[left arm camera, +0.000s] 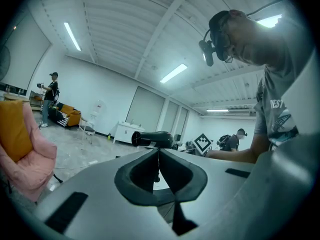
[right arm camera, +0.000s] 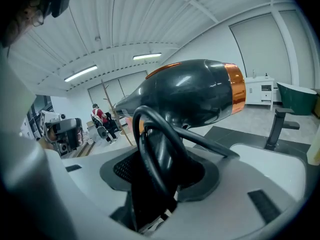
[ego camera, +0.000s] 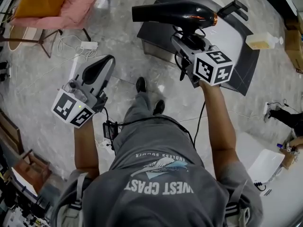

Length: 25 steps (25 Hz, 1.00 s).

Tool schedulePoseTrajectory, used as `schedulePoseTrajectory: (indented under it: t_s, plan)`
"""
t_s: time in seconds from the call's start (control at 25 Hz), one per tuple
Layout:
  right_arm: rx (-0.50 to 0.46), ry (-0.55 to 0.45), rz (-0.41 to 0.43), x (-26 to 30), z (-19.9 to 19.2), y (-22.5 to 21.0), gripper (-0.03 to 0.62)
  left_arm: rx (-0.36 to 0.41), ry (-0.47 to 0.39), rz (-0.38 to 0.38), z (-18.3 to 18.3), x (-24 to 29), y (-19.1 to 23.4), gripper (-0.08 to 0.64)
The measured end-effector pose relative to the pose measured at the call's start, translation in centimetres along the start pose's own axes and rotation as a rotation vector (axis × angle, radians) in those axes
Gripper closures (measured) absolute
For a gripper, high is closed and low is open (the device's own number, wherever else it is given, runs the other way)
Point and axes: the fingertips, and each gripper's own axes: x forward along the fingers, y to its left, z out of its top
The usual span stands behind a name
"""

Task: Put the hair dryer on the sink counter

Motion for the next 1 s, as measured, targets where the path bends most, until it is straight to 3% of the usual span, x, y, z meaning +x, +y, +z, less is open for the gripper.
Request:
schedulePoseTrajectory:
  t_s: [1.0]
  plan:
    - [0.096, 0.177, -0.060, 12.2, -7.5, -7.9, 0.374, -0.110, 0.057, 0.040, -4.4, 1.6, 6.7, 0.540]
